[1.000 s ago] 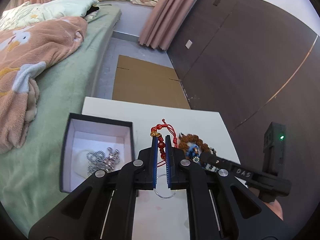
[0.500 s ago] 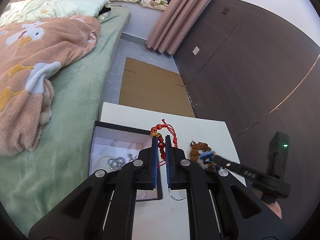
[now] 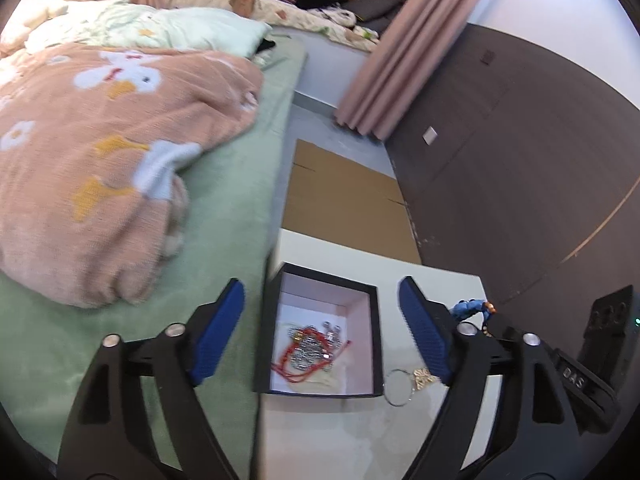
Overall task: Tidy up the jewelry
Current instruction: 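Drop the red bracelet in the box with the left tool while the right tool grasps the blue bracelet, then lower the blue beaded bracelet into the black box and open the right tool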
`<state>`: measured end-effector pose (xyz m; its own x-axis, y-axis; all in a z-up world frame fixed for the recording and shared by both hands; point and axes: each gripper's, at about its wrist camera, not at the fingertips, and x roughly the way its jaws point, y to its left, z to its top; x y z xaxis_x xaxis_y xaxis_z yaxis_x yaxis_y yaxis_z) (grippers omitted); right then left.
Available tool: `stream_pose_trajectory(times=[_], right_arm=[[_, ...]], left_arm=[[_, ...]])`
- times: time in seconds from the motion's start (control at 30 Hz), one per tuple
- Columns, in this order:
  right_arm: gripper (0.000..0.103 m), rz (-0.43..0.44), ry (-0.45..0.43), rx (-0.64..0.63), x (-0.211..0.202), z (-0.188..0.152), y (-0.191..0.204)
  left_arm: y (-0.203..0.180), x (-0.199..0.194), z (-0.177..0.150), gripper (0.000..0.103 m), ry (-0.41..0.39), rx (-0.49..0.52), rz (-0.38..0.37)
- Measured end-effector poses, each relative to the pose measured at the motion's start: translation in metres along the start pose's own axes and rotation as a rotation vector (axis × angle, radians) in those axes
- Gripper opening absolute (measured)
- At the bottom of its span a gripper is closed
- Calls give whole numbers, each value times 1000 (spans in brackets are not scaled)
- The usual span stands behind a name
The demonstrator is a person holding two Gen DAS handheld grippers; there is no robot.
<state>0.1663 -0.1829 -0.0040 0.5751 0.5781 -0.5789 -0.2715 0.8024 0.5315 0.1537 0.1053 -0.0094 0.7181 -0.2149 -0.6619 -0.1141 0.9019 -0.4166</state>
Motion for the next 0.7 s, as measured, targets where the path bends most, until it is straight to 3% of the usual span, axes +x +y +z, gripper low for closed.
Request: stream_pose_trajectory(times=[0.07, 0.13, 0.4, 0.43, 0.47, 0.5, 0.53, 0.7], right_arm=[[9, 24, -1, -26, 5, -2, 14], [9, 41, 2, -36, 9, -5, 21], [13, 110, -10, -52, 30, -14, 47], [18, 117, -10, -43, 33, -15, 48], [48, 128, 9, -30, 40, -16, 47], [65, 134, 15, -14, 43, -17, 45], [76, 125, 0, 5, 43, -19, 42], [76, 29, -38, 37, 25, -23, 27]], left_arm=[[5, -6, 1, 95, -19, 4, 21], [9, -11, 2, 97, -36, 4, 49], [32, -19, 6, 98, -39, -35, 50], [33, -19, 6, 98, -41, -40, 50], [34, -20, 6, 98, -45, -44, 51], [36, -21, 6, 98, -48, -48, 51], [36, -21, 6, 98, -49, -51, 51], [30, -21, 2, 98, -38, -35, 49]])
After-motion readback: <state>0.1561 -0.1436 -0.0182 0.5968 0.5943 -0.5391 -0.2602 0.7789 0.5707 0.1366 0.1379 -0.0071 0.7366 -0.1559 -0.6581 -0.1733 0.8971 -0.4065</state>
